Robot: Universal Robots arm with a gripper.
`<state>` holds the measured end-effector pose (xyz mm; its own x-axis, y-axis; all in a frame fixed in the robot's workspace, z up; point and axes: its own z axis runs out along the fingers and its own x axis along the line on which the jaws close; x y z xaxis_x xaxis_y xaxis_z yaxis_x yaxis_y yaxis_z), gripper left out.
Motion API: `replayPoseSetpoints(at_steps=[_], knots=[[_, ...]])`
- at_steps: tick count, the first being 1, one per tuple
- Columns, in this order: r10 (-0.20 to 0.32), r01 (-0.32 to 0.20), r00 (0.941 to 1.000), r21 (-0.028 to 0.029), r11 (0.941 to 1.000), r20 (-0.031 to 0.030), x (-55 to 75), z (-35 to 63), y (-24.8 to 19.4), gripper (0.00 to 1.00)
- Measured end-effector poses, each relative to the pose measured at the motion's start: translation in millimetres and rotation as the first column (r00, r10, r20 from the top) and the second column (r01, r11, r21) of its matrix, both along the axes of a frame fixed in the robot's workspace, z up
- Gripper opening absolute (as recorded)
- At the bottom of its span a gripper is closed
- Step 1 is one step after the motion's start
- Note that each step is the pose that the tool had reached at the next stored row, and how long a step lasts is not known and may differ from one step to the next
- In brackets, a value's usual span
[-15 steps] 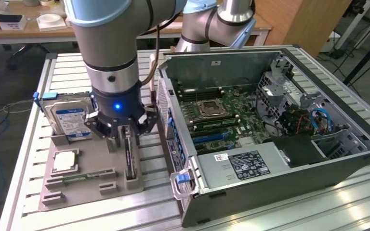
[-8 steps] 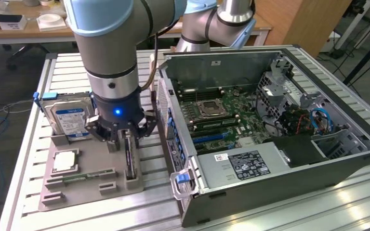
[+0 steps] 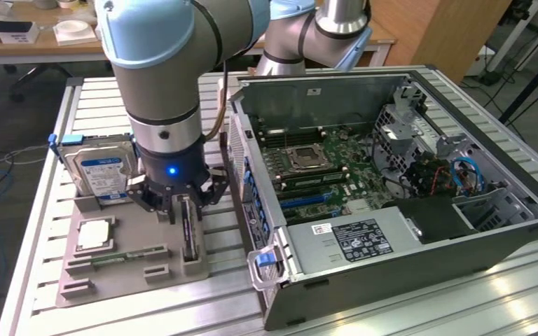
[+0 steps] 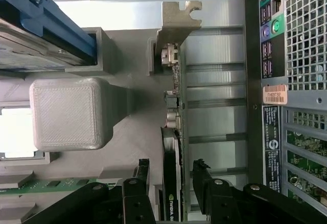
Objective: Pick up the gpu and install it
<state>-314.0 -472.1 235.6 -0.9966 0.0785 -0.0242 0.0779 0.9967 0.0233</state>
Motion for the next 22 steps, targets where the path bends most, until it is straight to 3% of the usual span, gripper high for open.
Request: replayPoseSetpoints(at_steps=[17,19,20,22], knots=[[0.0,0.0,1.0,-0.0001,1.0,-0.0018,0.0,-5.3,-0.1,0.47],[0.0,0.0,1.0,-0.0001,1.0,-0.0018,0.0,-5.3,0.0,0.45],[0.0,0.0,1.0,-0.0001,1.0,-0.0017,0.0,-5.3,-0.1,0.39],[0.0,0.0,1.0,-0.0001,1.0,-0.0017,0.0,-5.3,-0.1,0.39]])
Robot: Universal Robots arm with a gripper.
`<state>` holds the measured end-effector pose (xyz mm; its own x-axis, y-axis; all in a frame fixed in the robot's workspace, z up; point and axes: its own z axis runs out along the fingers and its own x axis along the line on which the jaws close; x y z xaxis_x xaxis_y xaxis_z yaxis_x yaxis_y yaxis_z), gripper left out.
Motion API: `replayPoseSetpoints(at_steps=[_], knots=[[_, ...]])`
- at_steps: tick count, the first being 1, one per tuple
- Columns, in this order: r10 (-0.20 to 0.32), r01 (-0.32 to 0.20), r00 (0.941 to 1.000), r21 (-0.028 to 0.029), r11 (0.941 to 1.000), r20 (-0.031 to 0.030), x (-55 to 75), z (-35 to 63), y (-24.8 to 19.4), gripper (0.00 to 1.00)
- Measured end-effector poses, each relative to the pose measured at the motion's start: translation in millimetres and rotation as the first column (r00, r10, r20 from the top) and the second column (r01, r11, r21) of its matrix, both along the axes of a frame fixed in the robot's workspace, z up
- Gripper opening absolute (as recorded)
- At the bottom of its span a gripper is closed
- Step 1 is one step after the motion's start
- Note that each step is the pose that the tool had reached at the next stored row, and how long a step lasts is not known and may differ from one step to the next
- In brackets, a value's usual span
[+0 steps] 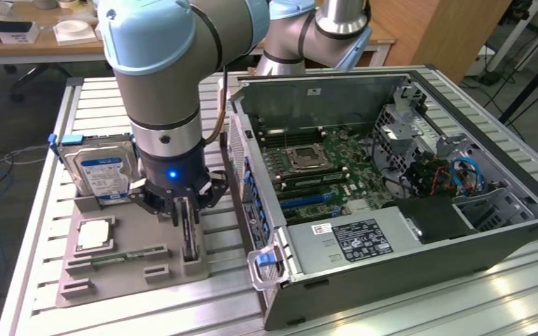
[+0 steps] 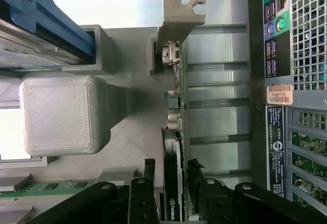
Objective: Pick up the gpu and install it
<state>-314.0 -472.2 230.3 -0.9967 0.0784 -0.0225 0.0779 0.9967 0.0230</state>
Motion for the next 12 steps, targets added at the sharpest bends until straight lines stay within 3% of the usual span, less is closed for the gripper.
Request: replayPoseSetpoints(at_steps=[3,4,12], knots=[[0.0,0.0,1.0,-0.0001,1.0,0.0,0.0,0.0,0.0,0.38],[0.0,0.0,1.0,0.0,1.0,0.0,0.0,0.0,0.0,0.31],[0.0,0.0,1.0,-0.0001,1.0,0.0,0.0,0.0,0.0,0.26]])
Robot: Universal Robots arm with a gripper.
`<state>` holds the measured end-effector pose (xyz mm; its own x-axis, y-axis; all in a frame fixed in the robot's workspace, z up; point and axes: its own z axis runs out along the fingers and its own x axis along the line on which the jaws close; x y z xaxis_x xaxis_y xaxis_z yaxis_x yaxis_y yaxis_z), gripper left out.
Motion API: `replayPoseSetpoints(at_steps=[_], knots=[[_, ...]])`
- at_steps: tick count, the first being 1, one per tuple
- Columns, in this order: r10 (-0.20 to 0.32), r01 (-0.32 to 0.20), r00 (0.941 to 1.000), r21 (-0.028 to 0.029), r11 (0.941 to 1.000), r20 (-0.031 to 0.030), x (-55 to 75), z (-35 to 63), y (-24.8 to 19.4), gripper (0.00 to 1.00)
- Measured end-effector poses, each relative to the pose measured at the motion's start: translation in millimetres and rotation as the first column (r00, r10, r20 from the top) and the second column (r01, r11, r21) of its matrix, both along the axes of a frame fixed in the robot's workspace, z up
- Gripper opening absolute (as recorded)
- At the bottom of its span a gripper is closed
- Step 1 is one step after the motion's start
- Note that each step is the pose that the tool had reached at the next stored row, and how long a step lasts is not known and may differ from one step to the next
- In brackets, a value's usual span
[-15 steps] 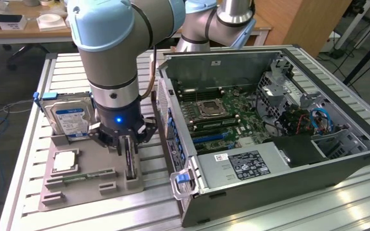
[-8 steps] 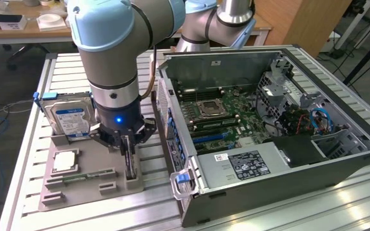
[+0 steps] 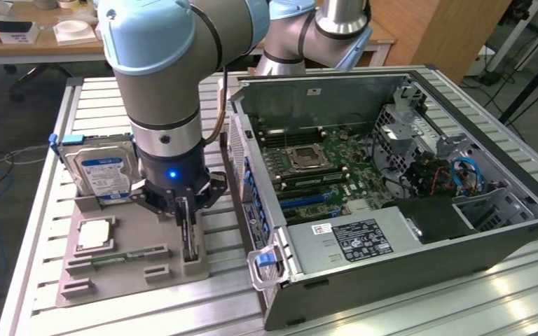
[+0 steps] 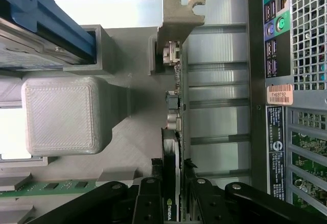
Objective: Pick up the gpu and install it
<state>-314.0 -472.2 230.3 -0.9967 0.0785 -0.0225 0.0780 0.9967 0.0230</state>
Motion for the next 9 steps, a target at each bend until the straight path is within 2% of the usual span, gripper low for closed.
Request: replayPoseSetpoints(at_steps=[9], knots=[[0.0,0.0,1.0,0.0,1.0,0.0,0.0,-0.1,0.0,0.26]])
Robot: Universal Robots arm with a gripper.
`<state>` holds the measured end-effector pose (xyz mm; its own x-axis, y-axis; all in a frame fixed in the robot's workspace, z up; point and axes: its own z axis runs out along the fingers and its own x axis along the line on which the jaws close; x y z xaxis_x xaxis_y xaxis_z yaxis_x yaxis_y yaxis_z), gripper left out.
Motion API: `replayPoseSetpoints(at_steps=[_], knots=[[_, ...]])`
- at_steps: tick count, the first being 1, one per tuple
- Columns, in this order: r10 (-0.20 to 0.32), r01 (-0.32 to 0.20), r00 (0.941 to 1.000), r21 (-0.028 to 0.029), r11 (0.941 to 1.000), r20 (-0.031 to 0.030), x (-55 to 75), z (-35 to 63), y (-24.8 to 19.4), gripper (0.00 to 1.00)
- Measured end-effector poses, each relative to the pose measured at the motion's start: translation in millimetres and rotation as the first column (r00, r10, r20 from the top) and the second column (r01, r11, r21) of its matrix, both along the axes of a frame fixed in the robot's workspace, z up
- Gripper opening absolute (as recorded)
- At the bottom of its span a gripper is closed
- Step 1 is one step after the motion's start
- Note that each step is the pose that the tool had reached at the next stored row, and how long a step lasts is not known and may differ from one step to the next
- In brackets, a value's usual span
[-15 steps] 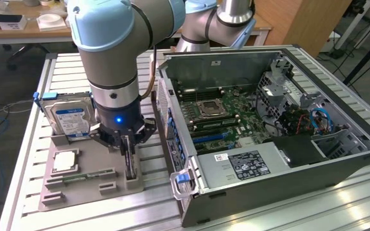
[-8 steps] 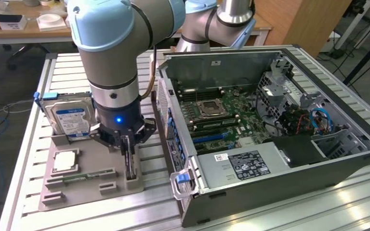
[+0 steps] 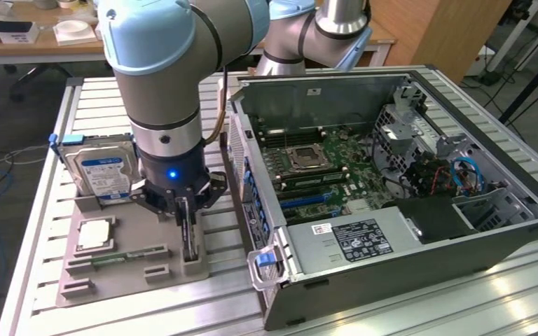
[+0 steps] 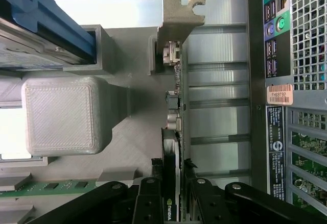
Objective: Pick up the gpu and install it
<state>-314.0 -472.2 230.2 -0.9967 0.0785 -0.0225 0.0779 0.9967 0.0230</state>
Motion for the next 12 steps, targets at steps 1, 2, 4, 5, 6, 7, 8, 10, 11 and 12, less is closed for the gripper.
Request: replayPoseSetpoints(at_steps=[1,2,4,5,6,7,8,10,11,12], knots=[[0.0,0.0,1.0,0.0,1.0,0.0,0.0,0.0,0.0,0.26],[0.0,0.0,1.0,0.0001,1.0,0.0,0.0,0.0,0.0,0.26],[0.0,0.0,1.0,0.0002,1.0,0.0,0.0,-0.1,0.0,0.26],[0.0,0.0,1.0,0.0001,1.0,0.0001,0.0,0.0,0.0,0.26],[0.0,0.0,1.0,0.0002,1.0,0.0001,0.0,-0.1,0.0,0.26],[0.0,0.0,1.0,0.0002,1.0,0.0,0.0,0.0,0.0,0.26],[0.0,0.0,1.0,0.0002,1.0,0.0001,0.0,0.0,0.0,0.26],[0.0,0.0,1.0,0.0002,1.0,0.0,0.0,0.0,0.0,0.26],[0.0,0.0,1.0,0.0002,1.0,0.0,0.0,0.0,0.0,0.26],[0.0,0.0,1.0,0.0002,1.0,0.0,0.0,0.0,0.0,0.26]])
